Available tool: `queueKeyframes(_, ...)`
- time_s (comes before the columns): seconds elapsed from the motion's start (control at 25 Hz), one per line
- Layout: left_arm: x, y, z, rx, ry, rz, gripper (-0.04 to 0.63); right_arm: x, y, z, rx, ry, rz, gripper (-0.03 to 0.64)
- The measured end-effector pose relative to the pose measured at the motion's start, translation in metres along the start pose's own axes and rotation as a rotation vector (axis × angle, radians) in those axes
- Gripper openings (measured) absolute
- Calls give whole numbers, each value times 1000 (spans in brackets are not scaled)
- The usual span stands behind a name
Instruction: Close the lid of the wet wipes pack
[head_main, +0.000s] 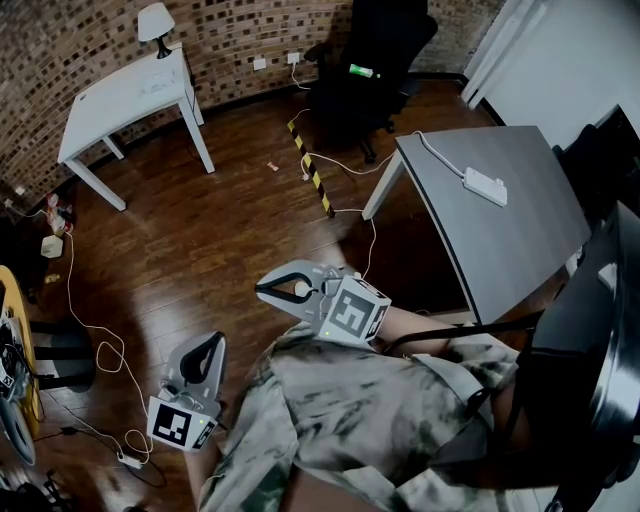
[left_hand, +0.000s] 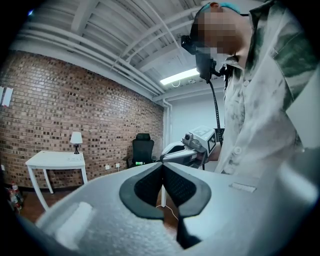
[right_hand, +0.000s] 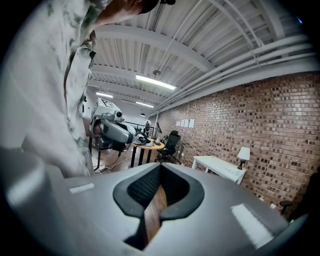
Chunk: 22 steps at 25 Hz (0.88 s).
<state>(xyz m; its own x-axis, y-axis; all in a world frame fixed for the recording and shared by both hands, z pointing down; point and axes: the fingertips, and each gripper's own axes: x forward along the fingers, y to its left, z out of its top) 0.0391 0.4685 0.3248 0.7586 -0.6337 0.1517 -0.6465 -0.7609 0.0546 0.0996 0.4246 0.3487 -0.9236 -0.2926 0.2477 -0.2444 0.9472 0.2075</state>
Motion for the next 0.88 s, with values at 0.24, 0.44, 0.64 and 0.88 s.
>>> queueKeyframes(0.24,-3,2,-2,-9,1,0,0,4,3,-1,-7,5,7,6)
queueKeyframes(0.44,-3,2,-3,-10,-5,-2,2,7,6,-6,-13,7,15,6)
queueKeyframes(0.64,-7,7,-6,-17,-2,-1,2,11,7,-4,-1,28,15,6)
queueKeyframes(0.88,-4,11,-8,-18,2,5,0,15,3,-8,0,26,18,6)
